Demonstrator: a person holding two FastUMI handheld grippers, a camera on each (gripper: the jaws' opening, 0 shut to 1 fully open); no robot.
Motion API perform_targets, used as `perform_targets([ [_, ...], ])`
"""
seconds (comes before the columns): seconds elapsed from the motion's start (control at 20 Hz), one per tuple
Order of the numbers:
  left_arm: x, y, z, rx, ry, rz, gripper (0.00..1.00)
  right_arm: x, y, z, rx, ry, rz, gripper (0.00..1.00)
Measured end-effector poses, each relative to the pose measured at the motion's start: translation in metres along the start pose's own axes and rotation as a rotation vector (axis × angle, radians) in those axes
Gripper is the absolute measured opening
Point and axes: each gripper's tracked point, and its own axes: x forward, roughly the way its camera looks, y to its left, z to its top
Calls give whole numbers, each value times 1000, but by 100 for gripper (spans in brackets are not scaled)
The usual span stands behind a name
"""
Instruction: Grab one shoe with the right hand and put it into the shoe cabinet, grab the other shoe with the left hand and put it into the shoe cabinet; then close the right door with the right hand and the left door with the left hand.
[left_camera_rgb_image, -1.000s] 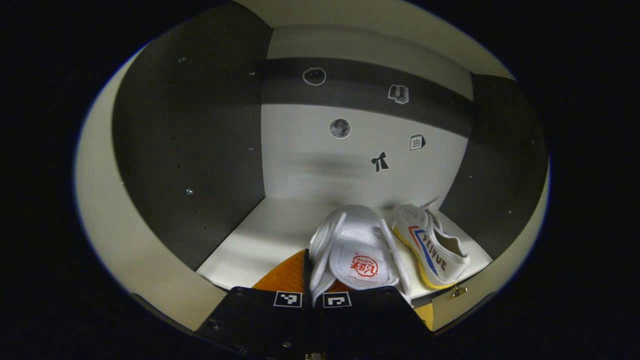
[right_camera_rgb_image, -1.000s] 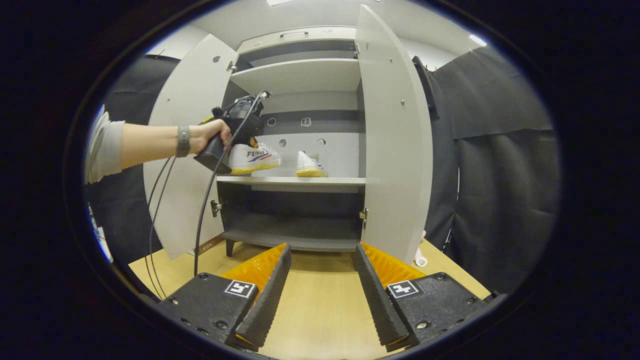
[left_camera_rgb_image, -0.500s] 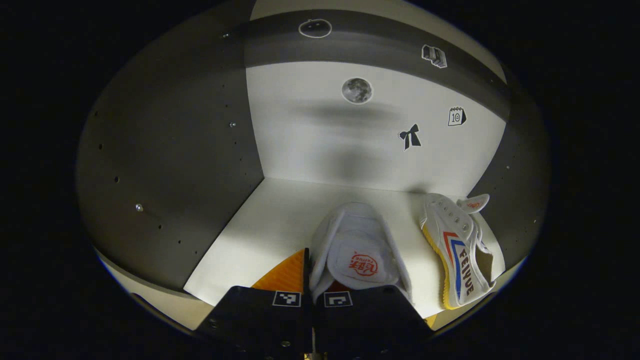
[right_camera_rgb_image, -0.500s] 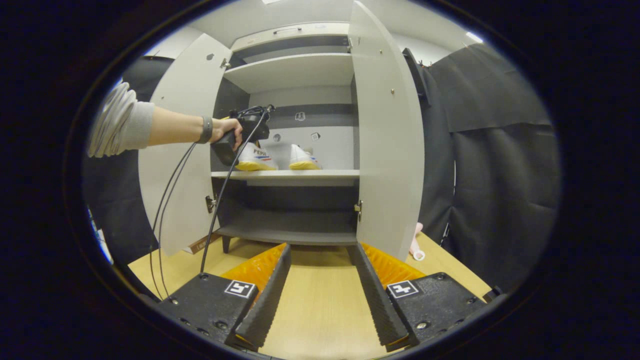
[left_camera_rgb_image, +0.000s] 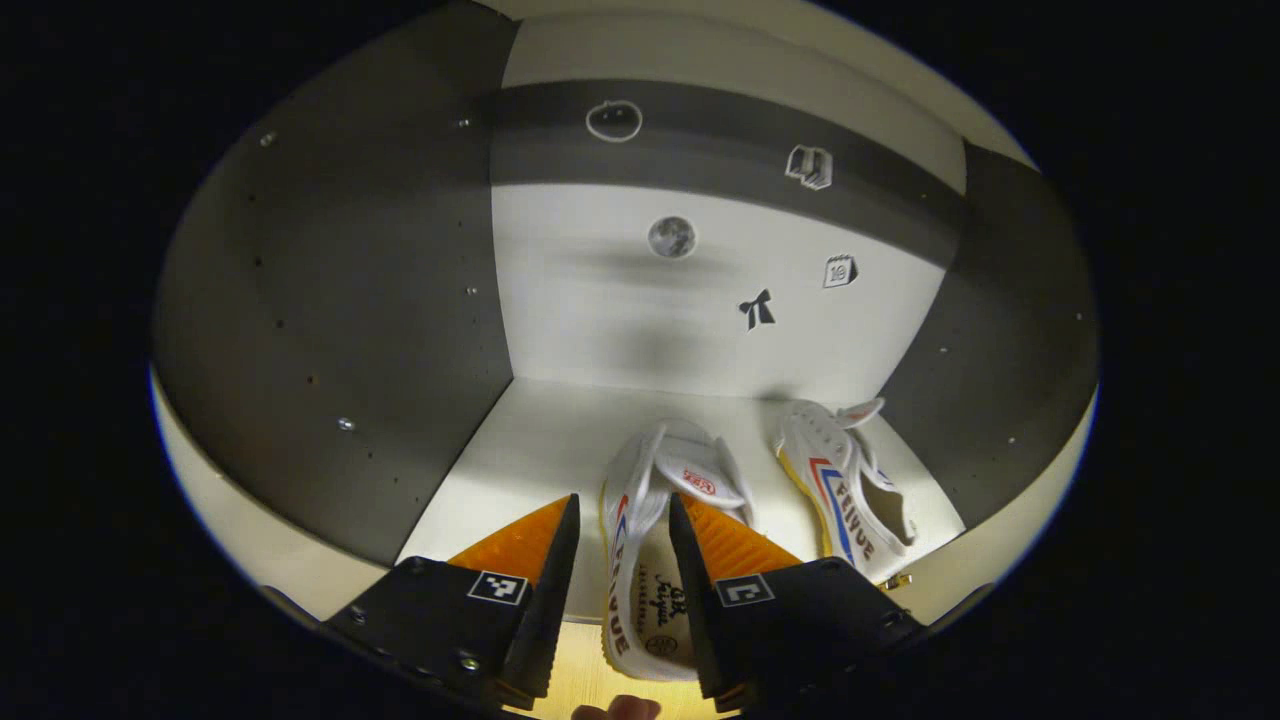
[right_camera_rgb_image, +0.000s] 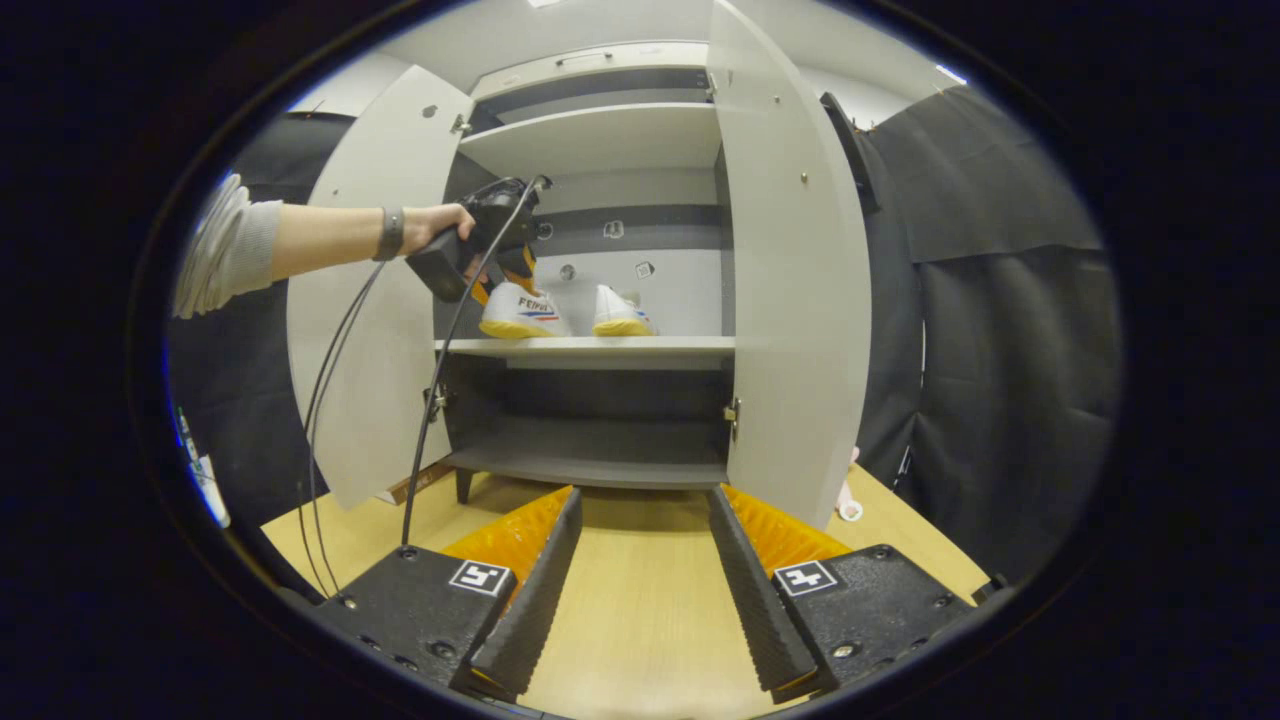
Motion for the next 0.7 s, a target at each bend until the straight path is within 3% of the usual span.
perform_targets([
  [0.05,-16,0,5,3,-38,-7,67,-1,2,0,-2,1,6,82],
  [0.1,-33,0,9,8,-73,-18,56,-2,4,0,-4,-1,12,82],
  [0.3,-115,-5,9,56,-274,-73,61,-9,14,4,-27,-17,39,81],
  [0.45,-167,-6,-20,81,-401,-92,67,-14,22,7,-39,-26,65,82],
  [0.5,-182,-2,-32,79,-444,-80,81,-17,23,8,-42,-29,73,82],
  [0.55,-199,4,-42,82,-496,-63,72,-19,24,10,-44,-32,78,82],
  [0.7,-237,13,-83,106,-608,-10,76,-26,24,11,-48,-39,83,82],
])
